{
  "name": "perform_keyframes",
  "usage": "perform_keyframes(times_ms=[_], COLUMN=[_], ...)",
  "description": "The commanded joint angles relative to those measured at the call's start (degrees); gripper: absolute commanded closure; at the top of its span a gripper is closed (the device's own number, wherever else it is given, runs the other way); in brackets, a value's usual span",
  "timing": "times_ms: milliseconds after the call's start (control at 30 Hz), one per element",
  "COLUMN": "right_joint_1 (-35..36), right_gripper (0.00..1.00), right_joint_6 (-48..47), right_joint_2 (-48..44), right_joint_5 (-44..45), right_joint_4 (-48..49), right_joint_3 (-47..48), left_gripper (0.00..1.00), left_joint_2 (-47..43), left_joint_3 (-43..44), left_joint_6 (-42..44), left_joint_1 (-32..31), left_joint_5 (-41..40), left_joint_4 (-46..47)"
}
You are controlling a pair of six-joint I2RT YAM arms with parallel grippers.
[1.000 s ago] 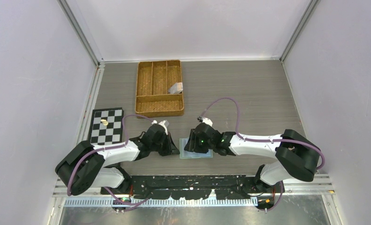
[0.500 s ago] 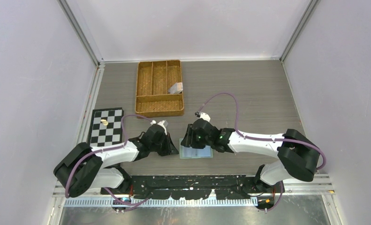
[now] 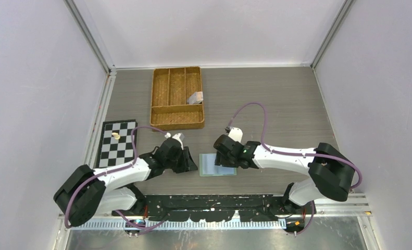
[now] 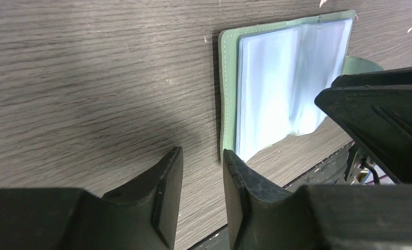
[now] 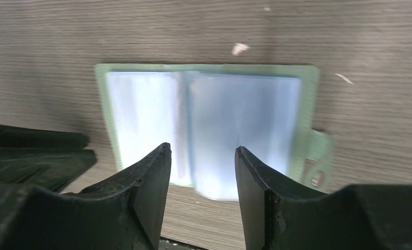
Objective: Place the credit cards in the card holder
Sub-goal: Pick up the credit card from the storage box.
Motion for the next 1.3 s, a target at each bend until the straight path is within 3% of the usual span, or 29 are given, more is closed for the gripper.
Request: perform_keyframes(times_ms=[0,267,367,600,933,1267], right_joint_1=[-0.8,-9.6,-14.8,-22.4,-27.3,-29.3], right_gripper=[0.45,0.3,0.26,0.2,0.11,0.09], right_joint_6=[1.0,-7.6,-10.9,-17.8,-21.2,-21.3], right_joint_2=[-4.1,-12.4,-14.0,-14.1,-16.6,-20.6], right_joint_5=[6.7,2.2,-1.3,-6.2,-10.8,-13.6], right_joint_4=[-7.1,-7.1,-7.1,-7.1,-7.0,-7.0], right_joint_3=[1.6,1.3,1.7,4.4,4.6,2.3], left_gripper=[0.6,0.26,0.2,0.18,0.18,0.18], left_joint_2=[-2.0,-5.5,-4.2,8.6,36.9,57.5], left_joint_3=[3.0,13.6,20.3,42.0,73.9,96.2], left_joint_6=[2.7,10.1,15.2,24.5,27.3,32.1], left_joint_1=[0.4,3.1,7.0,15.0,15.9,15.9], left_joint_5=[-2.2,-5.5,-4.8,-4.3,-2.8,-11.6], left_joint_4=[-5.4,-18.2,-23.2,-29.3,-31.7,-40.7])
